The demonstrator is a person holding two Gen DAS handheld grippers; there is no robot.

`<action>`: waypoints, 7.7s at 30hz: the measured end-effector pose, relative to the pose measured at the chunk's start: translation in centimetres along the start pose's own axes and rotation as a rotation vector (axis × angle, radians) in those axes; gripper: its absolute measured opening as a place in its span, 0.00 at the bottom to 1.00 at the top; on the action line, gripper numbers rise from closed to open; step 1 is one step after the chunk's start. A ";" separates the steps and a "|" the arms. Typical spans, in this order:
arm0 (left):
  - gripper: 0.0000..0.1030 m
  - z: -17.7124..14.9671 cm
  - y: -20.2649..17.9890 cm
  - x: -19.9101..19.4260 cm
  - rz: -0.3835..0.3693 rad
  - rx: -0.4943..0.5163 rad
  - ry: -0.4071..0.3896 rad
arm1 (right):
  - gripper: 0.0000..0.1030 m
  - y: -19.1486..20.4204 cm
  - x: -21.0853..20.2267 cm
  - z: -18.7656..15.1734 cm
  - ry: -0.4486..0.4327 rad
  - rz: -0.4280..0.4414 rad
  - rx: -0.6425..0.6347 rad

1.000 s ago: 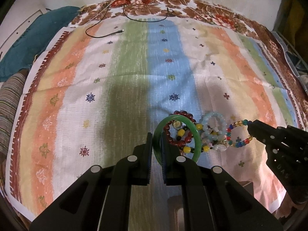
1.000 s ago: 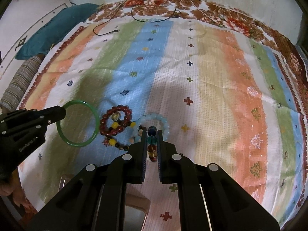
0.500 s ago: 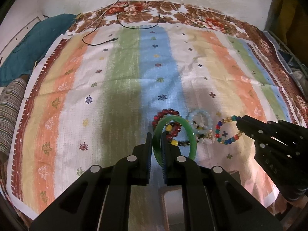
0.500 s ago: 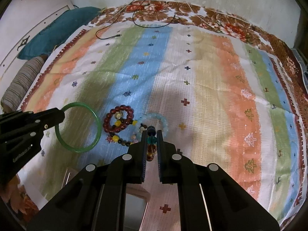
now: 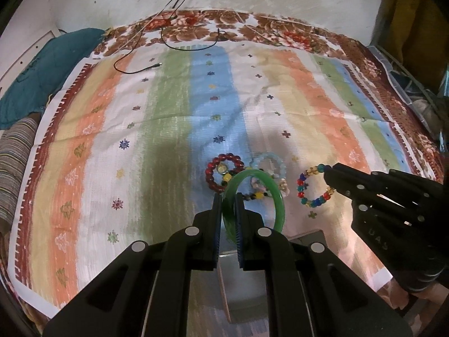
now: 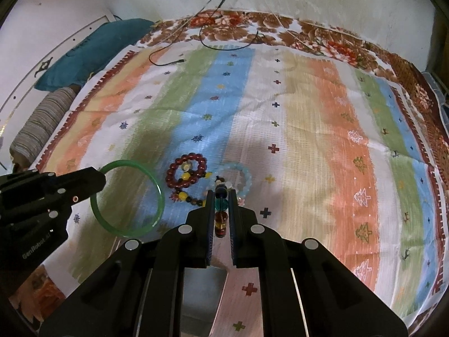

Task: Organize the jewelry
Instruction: 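Lift both held bracelets and carry them toward the silver tin, then lower both bracelets into the silver tin and open both tools, then move both tools back over the remaining bracelets, then grasp the red bead bracelet with the left tool while the right grasps the pale blue bracelet, then lift both held bracelets and carry them toward the silver tin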

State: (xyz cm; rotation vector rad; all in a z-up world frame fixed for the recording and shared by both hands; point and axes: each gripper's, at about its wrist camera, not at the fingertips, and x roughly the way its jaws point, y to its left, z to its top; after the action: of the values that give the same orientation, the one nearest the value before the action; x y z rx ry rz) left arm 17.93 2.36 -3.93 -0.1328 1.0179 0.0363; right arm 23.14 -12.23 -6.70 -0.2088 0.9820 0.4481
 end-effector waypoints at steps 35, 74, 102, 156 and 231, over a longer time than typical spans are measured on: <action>0.31 -4.9 -0.1 -1.8 -0.069 -0.048 0.058 | 0.38 1.6 -3.2 -4.6 0.011 0.056 -0.007; 0.82 -0.8 3.5 3.5 0.087 -0.149 0.079 | 0.76 -3.0 1.6 -1.4 0.069 -0.016 0.108; 0.87 1.6 4.4 9.8 0.095 -0.119 0.137 | 0.81 -4.5 7.2 1.1 0.109 -0.042 0.170; 0.84 2.9 5.7 17.8 0.096 -0.056 0.251 | 0.63 -5.2 15.8 2.1 0.229 -0.122 0.161; 0.13 2.5 4.1 5.3 0.115 -0.080 0.090 | 0.12 -2.5 4.5 0.7 0.073 -0.102 0.072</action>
State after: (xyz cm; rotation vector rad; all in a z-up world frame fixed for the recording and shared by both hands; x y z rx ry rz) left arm 22.47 6.57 -7.50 -0.1500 1.1134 0.1770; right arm 26.97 -12.97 -10.18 -0.2110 1.0523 0.3129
